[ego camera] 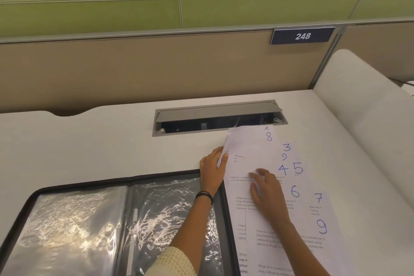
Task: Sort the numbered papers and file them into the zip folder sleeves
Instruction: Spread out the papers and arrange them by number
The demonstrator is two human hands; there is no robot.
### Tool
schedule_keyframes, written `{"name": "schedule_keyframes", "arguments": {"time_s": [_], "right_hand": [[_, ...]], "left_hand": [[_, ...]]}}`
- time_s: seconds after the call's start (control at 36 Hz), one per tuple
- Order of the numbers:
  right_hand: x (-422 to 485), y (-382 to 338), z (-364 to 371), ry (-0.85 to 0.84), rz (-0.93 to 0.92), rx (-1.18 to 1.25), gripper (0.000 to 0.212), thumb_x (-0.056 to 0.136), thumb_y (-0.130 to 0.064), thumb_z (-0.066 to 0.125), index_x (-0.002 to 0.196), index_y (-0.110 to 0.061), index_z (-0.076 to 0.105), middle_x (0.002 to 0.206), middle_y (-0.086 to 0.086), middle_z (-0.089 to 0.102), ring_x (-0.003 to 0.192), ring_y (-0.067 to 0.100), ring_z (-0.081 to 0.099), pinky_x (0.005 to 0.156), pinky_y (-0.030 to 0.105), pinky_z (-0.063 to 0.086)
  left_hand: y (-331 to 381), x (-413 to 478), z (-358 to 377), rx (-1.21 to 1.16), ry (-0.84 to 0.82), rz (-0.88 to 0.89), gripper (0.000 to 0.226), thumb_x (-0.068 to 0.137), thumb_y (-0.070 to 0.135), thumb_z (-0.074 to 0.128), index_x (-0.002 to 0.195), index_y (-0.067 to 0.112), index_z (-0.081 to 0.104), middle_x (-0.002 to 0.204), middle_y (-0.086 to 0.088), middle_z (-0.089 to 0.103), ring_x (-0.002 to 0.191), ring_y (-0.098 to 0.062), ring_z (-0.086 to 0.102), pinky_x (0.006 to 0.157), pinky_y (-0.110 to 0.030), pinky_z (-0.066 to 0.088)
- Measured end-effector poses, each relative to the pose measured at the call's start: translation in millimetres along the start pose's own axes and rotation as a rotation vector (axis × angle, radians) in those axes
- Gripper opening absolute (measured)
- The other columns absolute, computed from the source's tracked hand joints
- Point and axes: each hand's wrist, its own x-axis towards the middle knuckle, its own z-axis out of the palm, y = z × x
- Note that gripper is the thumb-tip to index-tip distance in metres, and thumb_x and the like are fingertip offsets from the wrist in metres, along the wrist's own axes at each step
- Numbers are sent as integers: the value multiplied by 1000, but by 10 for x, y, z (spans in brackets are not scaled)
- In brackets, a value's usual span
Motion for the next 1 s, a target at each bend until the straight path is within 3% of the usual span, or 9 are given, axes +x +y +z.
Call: {"name": "schedule_keyframes", "arguments": {"time_s": [0.14, 0.28, 0.39, 0.47, 0.58, 0.67, 0.78, 0.89, 1.0], "right_hand": [[-19, 1, -2, -9, 9, 1, 44, 88, -37, 35, 110, -13, 65, 117, 8, 59, 100, 23, 60, 84, 34, 50], [-57, 7, -8, -22, 9, -27, 47, 89, -37, 32, 115, -13, 63, 122, 11, 58, 105, 26, 60, 87, 37, 52], [-102, -31, 4, -16, -1, -58, 45, 90, -36, 33, 114, -12, 63, 124, 13, 57, 107, 28, 60, 89, 38, 50], [-121, -61, 13, -17, 21, -67, 46, 90, -35, 32, 115, -12, 63, 125, 14, 58, 108, 29, 60, 90, 38, 48], [-159, -70, 16, -39, 35, -78, 46, 90, -32, 31, 116, -11, 62, 126, 14, 57, 110, 28, 60, 92, 35, 46], [-192, -68, 29, -70, 84, -79, 45, 90, -29, 32, 119, -11, 61, 129, 14, 56, 113, 29, 58, 93, 35, 44], [-205, -63, 34, -95, 100, -67, 38, 87, -18, 44, 119, -9, 61, 131, 15, 55, 115, 30, 57, 94, 34, 41], [-200, -75, -16, -112, 80, -69, 37, 91, -11, 53, 128, -9, 55, 141, 13, 45, 126, 29, 48, 101, 36, 39], [-175, -116, -98, -176, 65, -88, 41, 94, -15, 48, 135, -12, 48, 148, 10, 36, 133, 26, 39, 108, 34, 32]], "left_hand": [[-53, 0, 9, -136, 18, 19, 42, 93, 60, 37, 123, 35, 52, 127, 8, 58, 114, -7, 52, 107, -47, 36], [123, -20, 2, -279, -14, 17, 78, 70, 87, 29, 121, 32, 49, 124, 12, 53, 115, -7, 51, 100, -28, 44], [350, 29, -4, -282, -41, 9, 35, 93, 51, 39, 123, 32, 43, 129, 12, 44, 119, -1, 39, 101, -18, 32], [476, 88, 13, -286, -42, 77, 25, 97, 37, 44, 121, 35, 47, 129, 17, 45, 122, -3, 41, 106, -22, 34], [652, 161, -32, -278, 26, 137, 23, 98, 22, 48, 117, 31, 56, 121, 29, 45, 120, 1, 40, 105, -15, 30], [772, 145, -81, -240, 81, 188, 24, 96, 19, 52, 117, 19, 63, 122, 17, 52, 117, 0, 45, 101, -9, 31], [862, 89, -140, -230, 122, 212, 24, 94, 16, 55, 116, 16, 65, 125, 1, 60, 117, -8, 51, 102, -17, 38], [963, 9, -235, -246, 143, 231, 23, 93, 11, 57, 113, 13, 67, 119, 5, 60, 106, 10, 50, 93, -3, 37], [1064, -27, -352, -263, 154, 268, 24, 92, 7, 58, 114, 12, 66, 119, 5, 60, 105, 18, 48, 92, -3, 37]]}}
